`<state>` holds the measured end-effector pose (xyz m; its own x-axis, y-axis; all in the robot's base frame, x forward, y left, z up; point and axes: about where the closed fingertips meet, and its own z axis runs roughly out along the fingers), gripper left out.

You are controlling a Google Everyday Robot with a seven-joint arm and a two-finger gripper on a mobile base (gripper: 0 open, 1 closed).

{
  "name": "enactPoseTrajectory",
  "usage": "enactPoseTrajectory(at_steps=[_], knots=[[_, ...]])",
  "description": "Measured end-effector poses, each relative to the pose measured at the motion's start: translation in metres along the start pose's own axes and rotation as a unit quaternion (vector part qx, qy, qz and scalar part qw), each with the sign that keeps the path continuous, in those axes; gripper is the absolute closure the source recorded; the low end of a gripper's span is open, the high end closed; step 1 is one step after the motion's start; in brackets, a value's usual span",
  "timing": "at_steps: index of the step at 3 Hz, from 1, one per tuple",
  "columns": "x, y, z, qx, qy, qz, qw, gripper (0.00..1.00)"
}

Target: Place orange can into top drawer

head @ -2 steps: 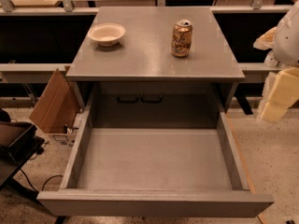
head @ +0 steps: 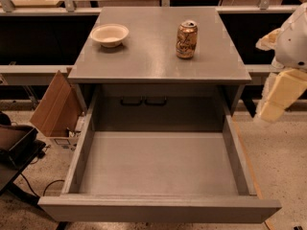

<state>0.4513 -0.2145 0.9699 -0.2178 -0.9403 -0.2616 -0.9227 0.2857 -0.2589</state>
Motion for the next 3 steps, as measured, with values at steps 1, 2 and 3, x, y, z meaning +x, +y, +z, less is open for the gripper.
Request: enactPoseTrajectory(at_steps=[1, 2, 3], knots=[[-0.009, -0.044, 0.043, 0.012, -0.110, 0.029, 0.9935, 0.00], [-0.047, -0.112, 0.079, 0.042, -0.241, 0.042, 0.9687, 0.00], [-0.070, -0.178, 0.103, 0.073, -0.330, 0.067, 0.9388, 0.00]])
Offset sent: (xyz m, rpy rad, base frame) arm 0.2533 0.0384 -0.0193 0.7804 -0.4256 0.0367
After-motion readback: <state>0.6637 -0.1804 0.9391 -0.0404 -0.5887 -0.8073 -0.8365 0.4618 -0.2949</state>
